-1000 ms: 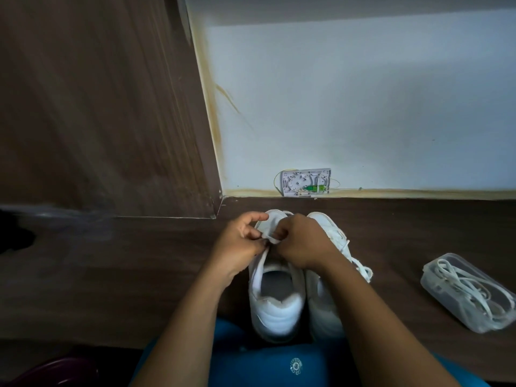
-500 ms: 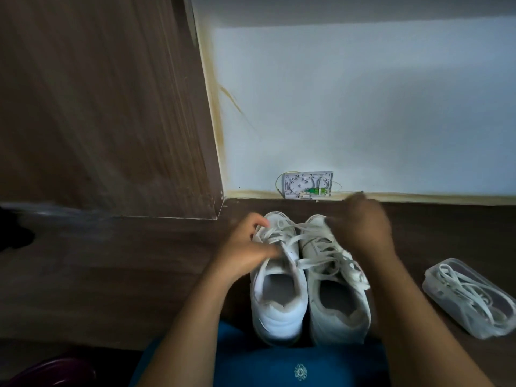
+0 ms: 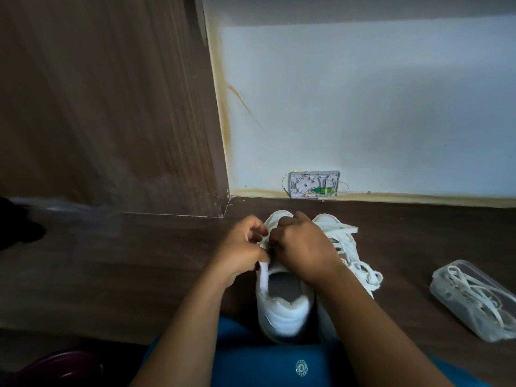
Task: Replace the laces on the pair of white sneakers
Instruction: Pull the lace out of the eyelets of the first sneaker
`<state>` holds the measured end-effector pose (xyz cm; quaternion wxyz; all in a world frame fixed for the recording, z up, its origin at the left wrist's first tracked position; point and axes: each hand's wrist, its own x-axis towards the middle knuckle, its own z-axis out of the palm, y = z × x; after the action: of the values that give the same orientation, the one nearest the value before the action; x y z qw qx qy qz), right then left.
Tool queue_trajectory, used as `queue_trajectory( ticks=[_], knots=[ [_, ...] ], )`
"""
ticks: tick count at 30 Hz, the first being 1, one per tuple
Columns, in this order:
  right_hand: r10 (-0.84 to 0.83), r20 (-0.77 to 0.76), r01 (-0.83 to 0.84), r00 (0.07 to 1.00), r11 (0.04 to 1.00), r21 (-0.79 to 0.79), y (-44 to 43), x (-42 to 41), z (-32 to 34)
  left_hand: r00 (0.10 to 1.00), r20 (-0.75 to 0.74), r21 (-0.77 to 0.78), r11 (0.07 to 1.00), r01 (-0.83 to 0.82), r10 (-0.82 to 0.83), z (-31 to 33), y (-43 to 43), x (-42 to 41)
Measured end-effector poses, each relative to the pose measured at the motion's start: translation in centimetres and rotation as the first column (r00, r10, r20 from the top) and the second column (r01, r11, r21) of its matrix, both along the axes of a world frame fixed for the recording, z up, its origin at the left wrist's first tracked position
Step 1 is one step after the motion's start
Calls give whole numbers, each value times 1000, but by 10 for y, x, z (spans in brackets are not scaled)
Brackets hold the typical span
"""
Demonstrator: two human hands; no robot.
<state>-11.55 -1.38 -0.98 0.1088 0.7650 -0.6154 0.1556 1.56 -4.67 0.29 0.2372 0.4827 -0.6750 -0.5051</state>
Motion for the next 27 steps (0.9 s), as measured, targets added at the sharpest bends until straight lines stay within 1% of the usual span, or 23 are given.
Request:
queue_trajectory(
  ticks=[2,3,4,5,6,7,8,10,11,12,13,14,15,16,17,19,21,24,26,27],
  knots=[
    [-24,44,22,999,998,52,0,-1,-1,1000,2,-28,1000,-6,6,-1,0,-1],
    [-22,122,17,992,999,41,1,-3,0,1000,10,-36,999,-10,10,-2,-1,-1],
    [-29,244,24,969,999,26,3,-5,2,1000,28,-44,999,-13,14,-3,-2,-2],
    [-58,395,47,917,998,36,4,-7,6,999,51,-56,998,-13,16,-3,-3,-3],
    [-100,535,74,839,995,71,3,-10,6,997,77,-72,997,-15,20,-5,-4,-4],
    [-166,654,82,738,984,157,2,-12,5,995,96,-90,996,-15,23,-5,-4,-6],
    [-231,736,94,636,970,224,1,-13,4,994,109,-119,993,-15,28,-5,-2,-8],
    [-293,838,111,459,955,273,1,-14,1,985,169,-237,971,5,36,-5,0,-11],
    [-306,867,111,393,952,285,2,-13,2,976,212,-313,950,25,45,-4,2,-14],
    [-306,880,101,363,952,289,5,-11,5,974,221,-377,926,30,59,-3,2,-16],
    [-290,869,102,401,957,272,7,-8,9,979,191,-418,909,10,77,-3,1,-19],
    [-269,828,121,493,963,241,8,-8,12,987,124,-426,904,-40,103,-2,0,-22],
    [-245,744,161,621,969,185,10,-7,15,991,25,-419,901,-112,135,1,0,-24],
    [-240,647,209,724,970,125,12,-7,18,984,-76,-412,893,-180,163,3,-2,-26],
    [-248,580,244,776,966,86,14,-6,22,973,-150,-396,890,-224,178,7,-1,-28],
    [-299,543,266,784,954,141,18,-2,28,966,-199,-357,906,-229,165,11,-1,-30],
    [-331,529,265,781,944,199,19,1,28,966,-218,-271,942,-197,139,12,-1,-32],
    [-359,614,293,703,933,211,17,2,25,978,-187,-238,961,-141,98,12,0,-33],
    [-403,655,300,639,915,271,15,0,23,982,-181,-146,986,-86,59,13,3,-29],
    [-424,695,295,581,905,305,14,-1,24,988,-154,-84,996,-38,25,12,4,-26]
  ],
)
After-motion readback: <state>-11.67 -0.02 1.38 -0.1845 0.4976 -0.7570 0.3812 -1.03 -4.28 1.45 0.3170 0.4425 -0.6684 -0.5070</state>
